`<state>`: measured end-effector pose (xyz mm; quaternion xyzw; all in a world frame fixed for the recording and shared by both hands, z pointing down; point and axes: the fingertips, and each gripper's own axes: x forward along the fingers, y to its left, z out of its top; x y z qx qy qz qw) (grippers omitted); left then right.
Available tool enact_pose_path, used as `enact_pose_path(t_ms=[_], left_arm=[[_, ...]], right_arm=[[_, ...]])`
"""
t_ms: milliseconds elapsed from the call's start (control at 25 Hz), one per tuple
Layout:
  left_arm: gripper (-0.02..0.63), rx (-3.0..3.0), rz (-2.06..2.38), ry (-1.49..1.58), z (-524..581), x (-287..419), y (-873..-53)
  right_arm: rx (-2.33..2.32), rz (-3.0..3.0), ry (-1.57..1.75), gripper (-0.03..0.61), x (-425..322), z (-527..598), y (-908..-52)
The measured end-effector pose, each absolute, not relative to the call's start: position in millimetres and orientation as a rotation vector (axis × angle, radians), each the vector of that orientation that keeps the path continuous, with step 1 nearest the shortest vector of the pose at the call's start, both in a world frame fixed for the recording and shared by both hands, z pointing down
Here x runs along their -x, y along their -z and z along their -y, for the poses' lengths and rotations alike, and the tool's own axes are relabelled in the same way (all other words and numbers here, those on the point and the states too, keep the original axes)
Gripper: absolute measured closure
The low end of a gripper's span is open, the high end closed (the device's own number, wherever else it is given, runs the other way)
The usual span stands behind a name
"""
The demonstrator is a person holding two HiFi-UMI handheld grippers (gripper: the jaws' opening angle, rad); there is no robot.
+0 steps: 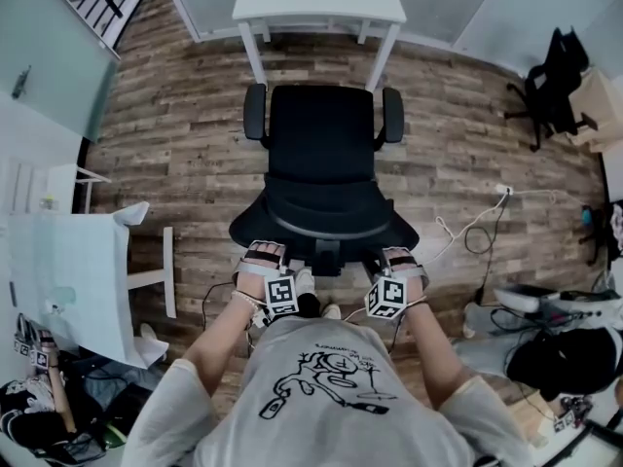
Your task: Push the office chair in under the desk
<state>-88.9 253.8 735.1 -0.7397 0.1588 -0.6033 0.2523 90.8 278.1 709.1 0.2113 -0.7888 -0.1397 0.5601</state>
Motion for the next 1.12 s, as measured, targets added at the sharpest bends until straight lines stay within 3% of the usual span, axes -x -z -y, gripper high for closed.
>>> enact_pose_path(t_ms=[1120], left_arm=[[0.502,2.074,-0.339,1.525,-168.2,81.3,-727.6]], right_arm=[[-0.555,1.811,0.257,0.443,-97.6,-188.5,-707.3]])
